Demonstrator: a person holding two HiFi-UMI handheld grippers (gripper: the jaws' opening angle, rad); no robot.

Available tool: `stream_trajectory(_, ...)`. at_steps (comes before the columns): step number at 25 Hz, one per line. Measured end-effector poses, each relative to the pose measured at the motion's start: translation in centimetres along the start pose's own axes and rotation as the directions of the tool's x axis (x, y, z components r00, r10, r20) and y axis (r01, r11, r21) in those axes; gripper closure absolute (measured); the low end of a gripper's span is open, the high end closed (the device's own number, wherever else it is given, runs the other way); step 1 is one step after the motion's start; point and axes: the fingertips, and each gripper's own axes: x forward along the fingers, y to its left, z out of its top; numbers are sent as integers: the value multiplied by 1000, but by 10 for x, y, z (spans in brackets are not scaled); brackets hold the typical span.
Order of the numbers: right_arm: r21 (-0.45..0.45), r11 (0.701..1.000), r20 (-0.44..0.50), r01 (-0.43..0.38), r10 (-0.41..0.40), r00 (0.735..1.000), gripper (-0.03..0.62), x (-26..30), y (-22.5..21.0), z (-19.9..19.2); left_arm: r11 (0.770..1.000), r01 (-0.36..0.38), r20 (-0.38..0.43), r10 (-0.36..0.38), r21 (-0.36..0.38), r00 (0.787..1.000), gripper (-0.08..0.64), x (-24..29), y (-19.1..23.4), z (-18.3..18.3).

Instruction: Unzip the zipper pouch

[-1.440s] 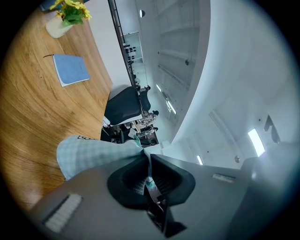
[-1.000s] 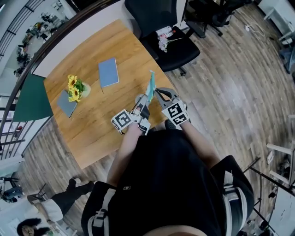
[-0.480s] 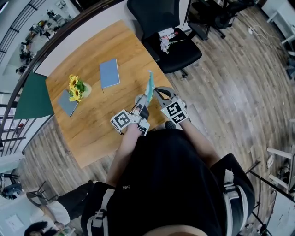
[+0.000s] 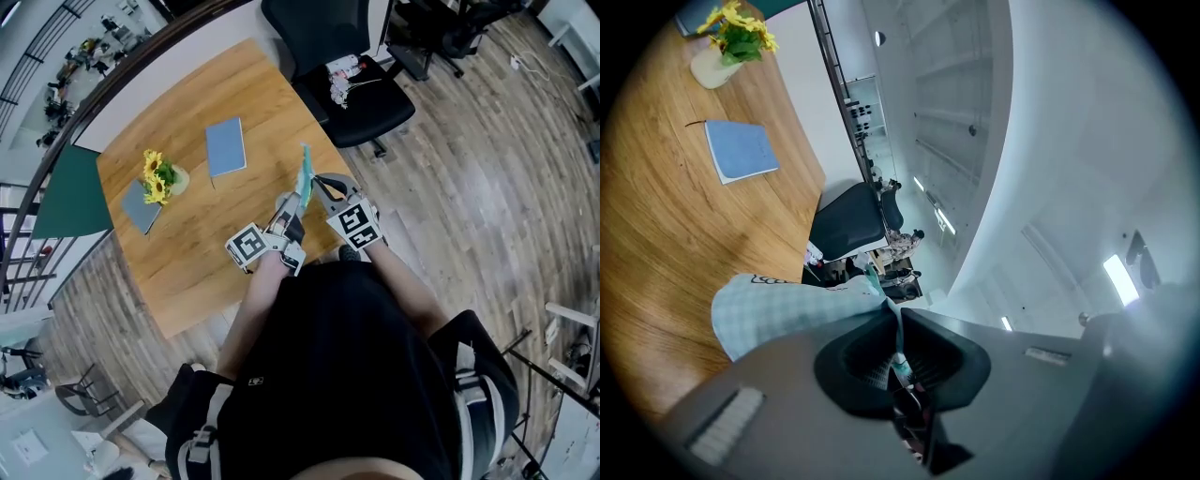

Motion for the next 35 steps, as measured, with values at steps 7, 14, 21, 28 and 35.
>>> stream_trajectory(7,5,1000,2,3,-3,1000,584,0,-2,-2,1000,21,3,-21,-15,1000,548,0,-3,-3)
stream_trajectory(14,12,1000,-1,2,-2,1000,584,0,-5,-6,1000,-5,3,5,2,1000,548,1,1,-5)
stream_trajectory(21,19,1000,-9,3,-2,1000,584,-1,-12,-11,1000,18,5,-18,-14,1000,548,6,-5,-11)
stream_trajectory(28,15,1000,-16,-4,4,1000,584,2,-14,-13,1000,14,13,-14,-25,1000,548,7,-4,-13)
stream_trajectory(35,19,1000,-24,3,-3,1000,584,2,-20,-15,1000,4,10,-3,-24,1000,548,8,-1,-15)
